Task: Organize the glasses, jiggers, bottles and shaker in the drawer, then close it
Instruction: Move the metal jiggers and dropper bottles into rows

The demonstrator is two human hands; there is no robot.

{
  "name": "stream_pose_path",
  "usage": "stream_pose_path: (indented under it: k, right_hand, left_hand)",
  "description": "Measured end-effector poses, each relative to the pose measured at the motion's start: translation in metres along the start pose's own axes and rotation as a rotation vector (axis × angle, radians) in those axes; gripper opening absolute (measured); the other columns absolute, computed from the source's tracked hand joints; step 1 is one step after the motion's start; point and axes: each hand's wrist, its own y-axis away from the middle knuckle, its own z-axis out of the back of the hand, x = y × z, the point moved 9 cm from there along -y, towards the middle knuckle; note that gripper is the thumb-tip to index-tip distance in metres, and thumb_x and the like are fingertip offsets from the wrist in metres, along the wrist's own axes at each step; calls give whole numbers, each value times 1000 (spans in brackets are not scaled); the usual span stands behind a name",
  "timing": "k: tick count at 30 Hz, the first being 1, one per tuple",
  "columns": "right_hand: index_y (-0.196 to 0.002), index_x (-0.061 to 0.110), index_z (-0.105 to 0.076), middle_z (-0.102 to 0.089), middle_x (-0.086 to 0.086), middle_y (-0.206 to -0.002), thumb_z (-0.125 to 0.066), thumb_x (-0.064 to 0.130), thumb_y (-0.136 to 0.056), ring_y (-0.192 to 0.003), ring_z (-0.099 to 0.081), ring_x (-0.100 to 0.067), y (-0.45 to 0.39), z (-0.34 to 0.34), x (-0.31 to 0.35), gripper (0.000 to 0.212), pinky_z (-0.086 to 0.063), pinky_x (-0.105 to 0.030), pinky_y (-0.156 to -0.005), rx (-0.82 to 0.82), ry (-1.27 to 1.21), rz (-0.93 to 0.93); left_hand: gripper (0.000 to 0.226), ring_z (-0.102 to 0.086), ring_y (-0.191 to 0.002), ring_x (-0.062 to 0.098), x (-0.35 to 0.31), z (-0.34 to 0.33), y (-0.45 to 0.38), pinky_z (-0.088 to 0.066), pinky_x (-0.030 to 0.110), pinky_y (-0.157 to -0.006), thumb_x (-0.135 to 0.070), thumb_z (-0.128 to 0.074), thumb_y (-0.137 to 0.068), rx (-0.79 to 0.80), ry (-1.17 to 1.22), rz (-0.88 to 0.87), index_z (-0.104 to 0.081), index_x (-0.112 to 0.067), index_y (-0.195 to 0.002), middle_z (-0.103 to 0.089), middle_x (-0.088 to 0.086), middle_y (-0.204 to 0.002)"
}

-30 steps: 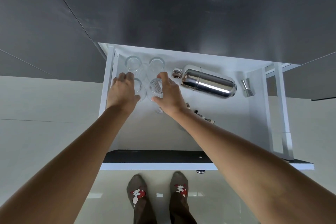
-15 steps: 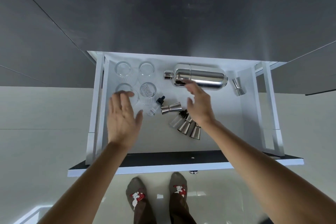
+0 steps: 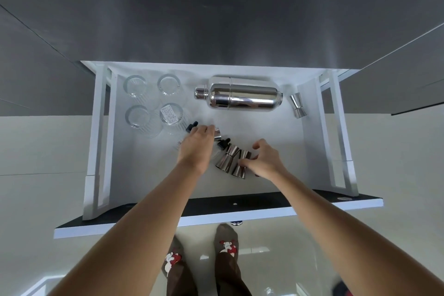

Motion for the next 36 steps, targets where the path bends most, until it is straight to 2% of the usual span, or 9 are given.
stream_pose_path:
  k: [3, 9, 11, 14, 16, 19, 23, 28, 36]
  right_hand:
    - [-113, 10, -46, -52, -5, -95, -78, 21, -69, -87, -61, -27, 0, -7, 3, 55, -59, -45, -75, -1, -72, -28]
    - [-119, 3, -49, -59, -13, -107, -72, 11, -76, -85, -53, -20, 8, 12, 2, 49, -45, -19, -60, -104, -62, -2]
    - [-113, 7, -57, -64, -6, -96, -72, 16, -78, -81, -59, -18, 19, 29, 12, 39, -45, -11, -55, -226, -125, 95]
    - [-100, 13, -64, -72, -1, -83, -74, 19, -75, -76, -68, -15, 40, 33, 42, 28, -56, -27, -73, -294, -245, 273]
    - [-97, 11, -65, -69, 6, -76, -75, 14, -76, -68, -66, 0, 54, 20, 70, 24, -55, -18, -68, -258, -290, 387]
    - [-94, 6, -63, -67, 7, -72, -74, 5, -76, -61, -62, 10, 67, -15, 112, 21, -46, -3, -61, -157, -295, 519]
    - [-94, 11, -64, -70, -3, -84, -72, 6, -73, -72, -61, -13, 69, -67, 146, 23, -44, -6, -65, -85, -162, 593]
    - [-91, 9, -59, -67, -11, -86, -72, 7, -74, -75, -63, -27, 63, -107, 168, 21, -54, -41, -68, -94, -13, 680]
    - [-98, 3, -57, -63, -17, -91, -65, 2, -79, -80, -59, -34, 52, -118, 177, 20, -51, -42, -67, -171, 172, 754]
  left_hand:
    - [34, -59, -102, 28, 5, -3, -2, -53, 36, -80, 4, -57, -85, 4, -70, 48, -52, -5, -118, -62, 12, -110]
    - [27, -54, -105, 29, 10, -5, 13, -51, 38, -79, -1, -54, -88, 26, 0, 26, -55, -6, -115, -61, 12, -109]
    - [34, -54, -106, 29, 14, 6, 26, -50, 40, -84, -7, -58, -86, -31, 140, 11, -55, -8, -121, -60, 12, -112]
    - [35, -60, -89, 24, 36, 34, 57, -52, 35, -78, -11, -65, -81, -183, 382, 60, -62, -14, -116, -63, 9, -102]
    - [29, -60, -77, 16, 65, 50, 75, -52, 28, -73, -9, -68, -79, -280, 477, 167, -65, -15, -107, -65, 5, -96]
    - [27, -63, -79, 19, 104, 64, 88, -52, 29, -72, -11, -71, -80, -358, 477, 314, -62, -10, -105, -68, 8, -94]
    - [36, -62, -94, 30, 141, 51, 85, -45, 30, -74, -12, -70, -82, -256, 462, 488, -52, -8, -113, -65, 14, -105]
    - [36, -60, -97, 29, 155, 36, 80, -47, 31, -77, -6, -71, -80, -205, 486, 517, -54, -7, -112, -62, 15, -107]
    - [29, -59, -85, 26, 161, 28, 74, -49, 31, -71, -9, -76, -77, -218, 481, 465, -55, -10, -97, -65, 11, -94]
